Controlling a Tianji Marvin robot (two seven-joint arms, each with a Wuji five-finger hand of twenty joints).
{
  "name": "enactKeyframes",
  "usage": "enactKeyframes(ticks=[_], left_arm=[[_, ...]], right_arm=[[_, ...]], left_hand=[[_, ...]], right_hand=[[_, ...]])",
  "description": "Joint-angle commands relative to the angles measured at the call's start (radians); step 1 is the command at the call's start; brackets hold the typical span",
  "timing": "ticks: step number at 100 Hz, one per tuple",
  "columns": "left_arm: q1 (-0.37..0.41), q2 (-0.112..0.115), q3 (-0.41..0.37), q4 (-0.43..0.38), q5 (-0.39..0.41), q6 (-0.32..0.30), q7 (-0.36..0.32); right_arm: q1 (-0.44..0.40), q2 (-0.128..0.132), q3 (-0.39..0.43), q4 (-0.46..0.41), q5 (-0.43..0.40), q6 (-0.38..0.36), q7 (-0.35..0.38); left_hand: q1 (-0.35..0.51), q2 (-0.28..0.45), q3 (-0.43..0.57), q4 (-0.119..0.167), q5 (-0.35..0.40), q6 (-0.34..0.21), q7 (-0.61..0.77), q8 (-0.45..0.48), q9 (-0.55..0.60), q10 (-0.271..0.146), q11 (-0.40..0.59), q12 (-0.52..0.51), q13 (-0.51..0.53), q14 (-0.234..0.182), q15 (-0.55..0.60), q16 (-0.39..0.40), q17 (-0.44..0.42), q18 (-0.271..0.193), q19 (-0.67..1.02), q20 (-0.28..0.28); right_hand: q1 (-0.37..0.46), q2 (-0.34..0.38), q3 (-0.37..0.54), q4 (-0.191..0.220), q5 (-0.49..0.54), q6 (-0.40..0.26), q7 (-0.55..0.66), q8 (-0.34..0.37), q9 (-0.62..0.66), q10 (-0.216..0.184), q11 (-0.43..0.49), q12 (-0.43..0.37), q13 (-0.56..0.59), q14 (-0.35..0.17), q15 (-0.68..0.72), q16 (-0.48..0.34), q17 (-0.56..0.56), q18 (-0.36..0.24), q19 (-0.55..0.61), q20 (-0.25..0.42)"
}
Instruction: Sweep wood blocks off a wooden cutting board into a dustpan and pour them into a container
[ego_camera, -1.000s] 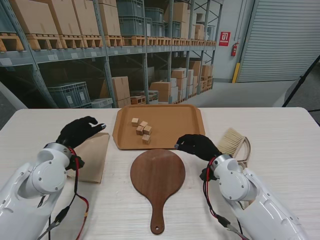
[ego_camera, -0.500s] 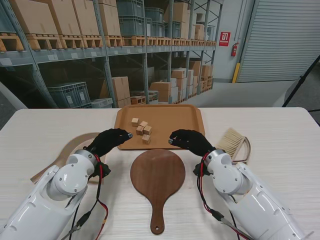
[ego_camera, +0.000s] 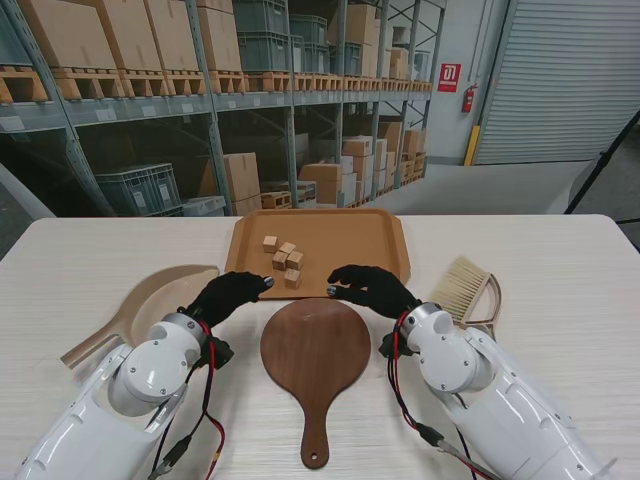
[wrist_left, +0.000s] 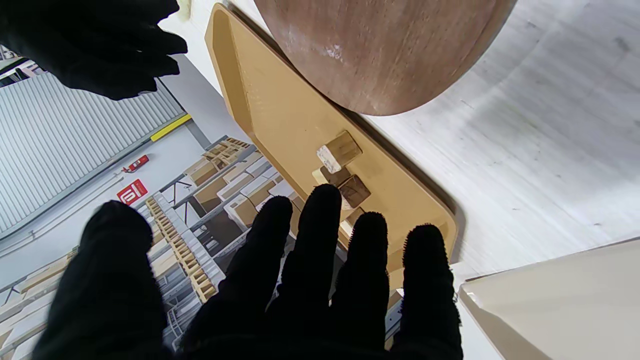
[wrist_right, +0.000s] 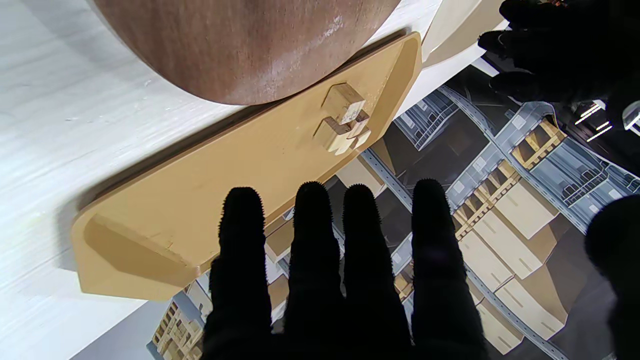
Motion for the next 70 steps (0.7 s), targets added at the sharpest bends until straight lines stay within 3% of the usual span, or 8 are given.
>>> enactKeyframes(ticks=[1, 70], left_arm=[[0.013, -0.006, -0.002, -0.010, 0.002, 0.009, -0.013], [0.033, -0.006, -0.024, -0.024, -0.008, 0.025, -0.015]], right_arm=[[-0.010, 0.000, 0.006, -0.005, 0.001, 0.007, 0.012], [-0.006, -0.004, 0.013, -0.010, 0.002, 0.038, 0.005]], left_hand=[[-0.027, 0.034, 0.006, -0.014, 0.024, 0.033, 0.006, -0.010, 0.032, 0.011, -0.441, -0.012, 0.001, 0.056, 0.016, -0.006, 0.007, 0.016, 0.006, -0.022], [-0.020, 0.047, 0.006, -0.013, 0.080, 0.040, 0.027, 0.004, 0.104, 0.024, -0.429, 0.000, 0.053, 0.071, 0.049, 0.003, 0.031, 0.028, 0.036, -0.004]], right_hand=[[-0.035, 0.022, -0.015, -0.008, -0.031, -0.031, 0.012, -0.010, -0.027, -0.007, 0.005, -0.015, -0.026, -0.023, -0.012, -0.018, -0.013, 0.028, -0.019, -0.008], [-0.033, 0.026, -0.019, -0.007, -0.037, -0.024, 0.023, -0.024, -0.028, -0.002, 0.014, -0.021, -0.028, -0.019, -0.004, -0.021, -0.009, 0.027, -0.026, 0.012]])
